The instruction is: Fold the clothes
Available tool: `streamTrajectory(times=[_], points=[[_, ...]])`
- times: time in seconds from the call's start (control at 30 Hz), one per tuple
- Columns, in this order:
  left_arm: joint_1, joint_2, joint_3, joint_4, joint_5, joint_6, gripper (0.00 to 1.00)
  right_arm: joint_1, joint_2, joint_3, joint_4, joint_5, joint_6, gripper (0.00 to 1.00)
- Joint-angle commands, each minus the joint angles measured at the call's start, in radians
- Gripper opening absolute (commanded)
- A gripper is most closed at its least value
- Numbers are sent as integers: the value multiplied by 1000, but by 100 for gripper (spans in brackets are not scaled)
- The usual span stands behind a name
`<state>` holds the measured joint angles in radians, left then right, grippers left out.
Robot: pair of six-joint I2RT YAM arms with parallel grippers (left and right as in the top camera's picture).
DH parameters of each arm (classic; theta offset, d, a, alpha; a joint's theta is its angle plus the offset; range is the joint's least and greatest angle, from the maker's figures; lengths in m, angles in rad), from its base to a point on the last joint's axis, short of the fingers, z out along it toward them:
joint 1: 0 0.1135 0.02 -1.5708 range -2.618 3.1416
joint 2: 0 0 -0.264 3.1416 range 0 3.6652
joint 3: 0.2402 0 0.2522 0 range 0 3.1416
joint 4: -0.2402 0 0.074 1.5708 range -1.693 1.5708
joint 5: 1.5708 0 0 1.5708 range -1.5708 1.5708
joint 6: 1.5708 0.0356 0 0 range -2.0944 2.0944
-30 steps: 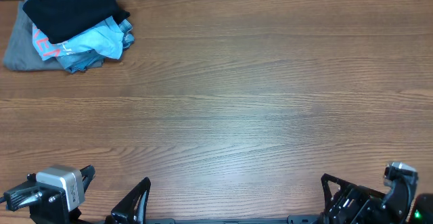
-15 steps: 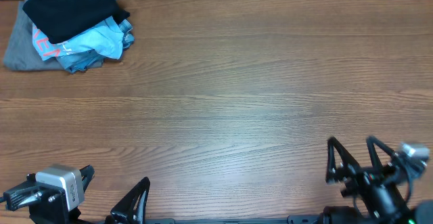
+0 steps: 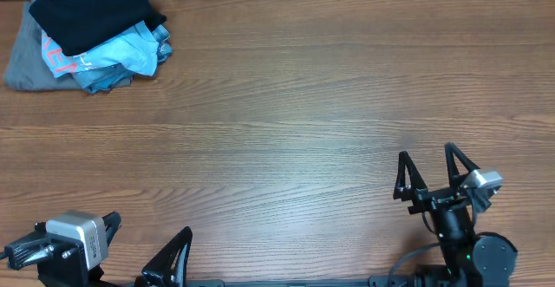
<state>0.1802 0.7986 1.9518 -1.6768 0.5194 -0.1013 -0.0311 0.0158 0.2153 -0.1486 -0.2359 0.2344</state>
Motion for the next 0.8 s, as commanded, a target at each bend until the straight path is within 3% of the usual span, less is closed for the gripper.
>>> streamTrajectory(times=[0.0,0.23,0.4,0.67,0.77], points=[[1,2,0,0,-3,16,100,1,-13,-78,112,5,0,100],[1,2,0,0,-3,16,100,3,-13,-210,357,76,0,100],[1,2,0,0,-3,16,100,31,-13,-208,306,151,0,100],[1,2,0,0,-3,16,100,42,-13,-208,68,167,1,100],[1,2,0,0,-3,16,100,42,-13,-207,71,168,0,100]])
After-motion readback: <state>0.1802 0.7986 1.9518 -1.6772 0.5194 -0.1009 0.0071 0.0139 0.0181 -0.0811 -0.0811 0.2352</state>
